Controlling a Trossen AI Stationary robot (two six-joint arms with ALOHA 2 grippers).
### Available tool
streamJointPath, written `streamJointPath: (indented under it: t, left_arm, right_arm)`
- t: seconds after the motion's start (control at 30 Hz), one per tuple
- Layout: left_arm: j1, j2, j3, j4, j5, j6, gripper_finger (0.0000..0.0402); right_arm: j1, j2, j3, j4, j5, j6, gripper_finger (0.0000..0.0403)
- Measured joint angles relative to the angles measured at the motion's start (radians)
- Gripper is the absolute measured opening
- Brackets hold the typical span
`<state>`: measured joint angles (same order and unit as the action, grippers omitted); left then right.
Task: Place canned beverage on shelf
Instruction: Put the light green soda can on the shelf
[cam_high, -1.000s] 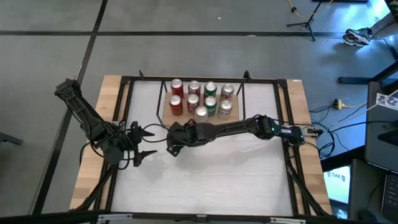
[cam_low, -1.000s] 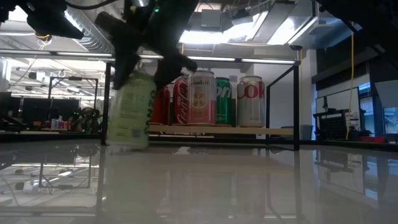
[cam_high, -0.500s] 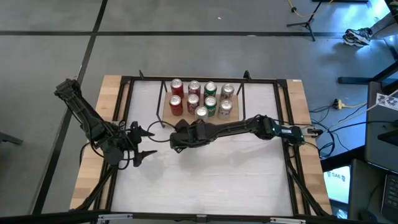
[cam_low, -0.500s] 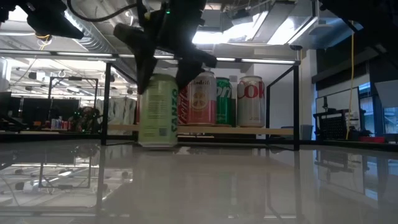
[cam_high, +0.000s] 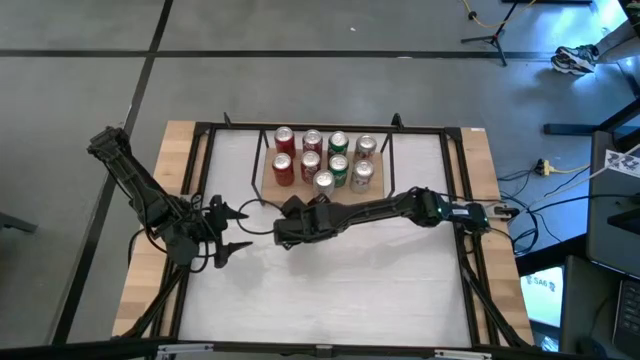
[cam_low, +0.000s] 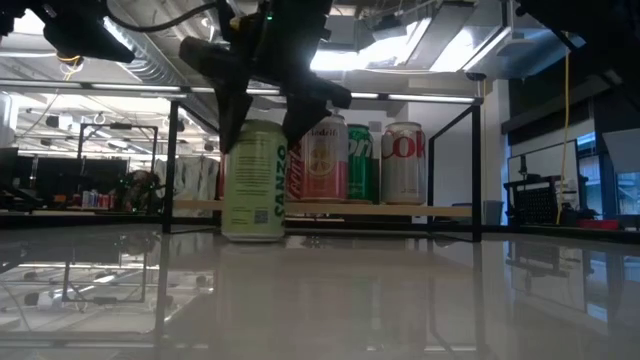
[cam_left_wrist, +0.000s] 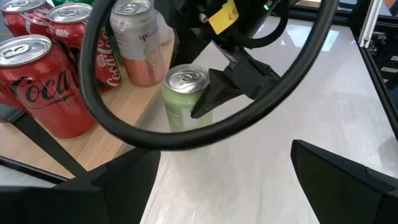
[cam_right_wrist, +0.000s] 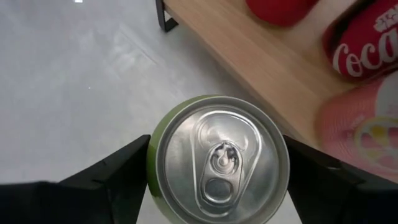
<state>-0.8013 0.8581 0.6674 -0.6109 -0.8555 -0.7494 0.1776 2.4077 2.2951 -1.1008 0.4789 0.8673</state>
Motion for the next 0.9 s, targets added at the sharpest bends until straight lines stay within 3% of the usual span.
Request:
streamJointPath:
  t: [0.9]
  left_arm:
    - [0.000,0.000,0.000,0.000,0.000,0.000,0.0350]
  right_arm:
    - [-0.001,0.000,0.000,0.012,-0.034,-0.003,0.0312]
